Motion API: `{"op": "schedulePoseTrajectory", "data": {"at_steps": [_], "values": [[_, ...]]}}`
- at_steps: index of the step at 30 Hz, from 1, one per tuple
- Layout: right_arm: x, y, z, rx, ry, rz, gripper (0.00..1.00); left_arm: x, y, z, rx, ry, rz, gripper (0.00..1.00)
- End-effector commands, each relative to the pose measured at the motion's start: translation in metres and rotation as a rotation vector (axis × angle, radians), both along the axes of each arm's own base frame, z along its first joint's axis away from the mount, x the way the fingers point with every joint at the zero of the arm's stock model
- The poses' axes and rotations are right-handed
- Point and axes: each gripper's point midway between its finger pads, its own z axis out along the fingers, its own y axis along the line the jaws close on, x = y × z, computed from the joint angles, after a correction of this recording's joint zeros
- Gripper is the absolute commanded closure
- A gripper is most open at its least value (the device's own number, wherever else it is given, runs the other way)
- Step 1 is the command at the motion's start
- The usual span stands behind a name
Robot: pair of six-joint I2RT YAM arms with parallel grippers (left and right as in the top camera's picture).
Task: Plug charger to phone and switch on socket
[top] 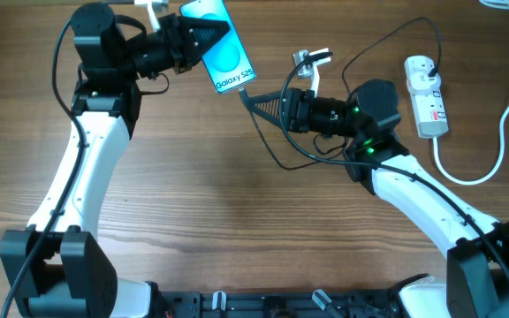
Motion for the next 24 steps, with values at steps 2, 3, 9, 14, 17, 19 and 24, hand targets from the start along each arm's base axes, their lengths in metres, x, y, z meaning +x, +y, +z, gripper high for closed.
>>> {"op": "schedulePoseTrajectory", "data": {"at_steps": [2,3,9,14,17,19,24], "values": [[-0.003,0.002,-0.003,-0.007,-0.010,0.026,0.96,-0.005,-0.005,0.009,-0.001,-0.031,-0.028,0.96],[-0.003,0.002,-0.003,-0.007,-0.011,0.027,0.96,-0.005,-0.005,0.009,-0.001,-0.031,-0.028,0.96],[-0.007,0.002,0.004,0.012,-0.036,0.047,0.96,-0.005,-0.005,0.009,-0.001,-0.031,-0.028,0.96],[-0.005,0.001,0.003,0.009,-0.025,0.036,0.96,-0.005,-0.005,0.009,-0.001,-0.031,-0.029,0.96],[-0.001,0.002,-0.006,-0.011,0.027,0.020,0.96,-0.005,-0.005,0.009,-0.001,-0.031,-0.028,0.96],[-0.001,0.002,-0.006,-0.010,0.023,0.020,0.96,-0.005,-0.005,0.009,-0.001,-0.031,-0.028,0.96],[-0.003,0.001,0.000,0.003,-0.008,0.028,0.96,-0.005,-0.005,0.009,-0.001,-0.031,-0.028,0.96]]}}
